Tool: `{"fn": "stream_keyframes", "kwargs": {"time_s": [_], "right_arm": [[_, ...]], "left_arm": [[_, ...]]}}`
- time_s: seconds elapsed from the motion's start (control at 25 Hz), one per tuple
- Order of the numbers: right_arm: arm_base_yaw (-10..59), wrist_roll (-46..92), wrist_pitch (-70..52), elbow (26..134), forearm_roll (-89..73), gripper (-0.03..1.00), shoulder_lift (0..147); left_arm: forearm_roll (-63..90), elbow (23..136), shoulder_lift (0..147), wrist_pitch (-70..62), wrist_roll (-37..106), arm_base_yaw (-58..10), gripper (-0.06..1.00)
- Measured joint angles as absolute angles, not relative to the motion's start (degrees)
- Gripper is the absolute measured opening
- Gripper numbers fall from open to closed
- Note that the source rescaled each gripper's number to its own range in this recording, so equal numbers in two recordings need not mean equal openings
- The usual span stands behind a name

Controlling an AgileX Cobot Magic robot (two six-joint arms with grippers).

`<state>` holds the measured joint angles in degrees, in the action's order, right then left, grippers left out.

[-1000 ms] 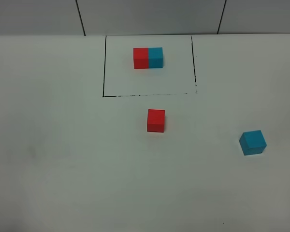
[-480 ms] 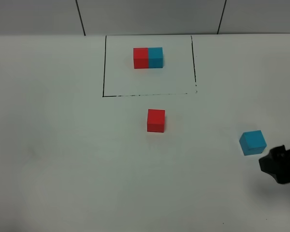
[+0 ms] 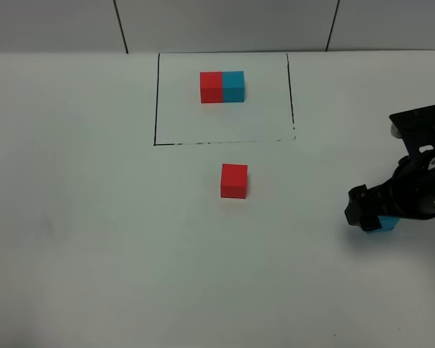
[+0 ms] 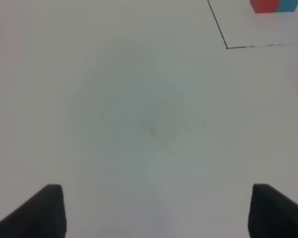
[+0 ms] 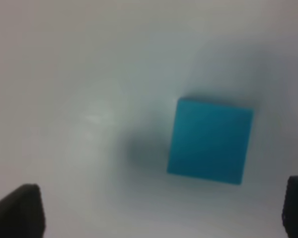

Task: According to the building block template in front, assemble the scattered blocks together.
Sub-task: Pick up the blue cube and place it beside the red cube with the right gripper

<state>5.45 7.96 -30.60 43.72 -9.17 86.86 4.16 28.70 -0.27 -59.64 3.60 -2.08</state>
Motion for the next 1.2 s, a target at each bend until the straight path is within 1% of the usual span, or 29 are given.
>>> {"fn": "stream_keyframes", "kwargs": {"time_s": [0.12,0.32,0.96,1.08,1.2], "right_arm": [[5.5,6.0,-30.7,46.6,-5.7,1.00,90.5],[5.5,4.4,-31.3,49.9,-4.3,1.00,96.0],[4.5,0.0,-30.7,50.3,0.0,0.97,102.9],[4.4,0.0,-29.8,50.3,0.0,0.94,103.8],[4.4,0.0,-29.0,50.3,0.0,0.85,104.2]], "left_arm": [[4.2,28.7,-0.3,-59.6,3.6,-2.1,0.61],[4.2,28.7,-0.3,-59.6,3.6,-2.1,0.61],[4.2,28.7,-0.3,-59.6,3.6,-2.1,0.61],[4.2,28.7,-0.3,-59.6,3.6,-2.1,0.61],[4.1,28.7,-0.3,-59.6,3.6,-2.1,0.61]]}}
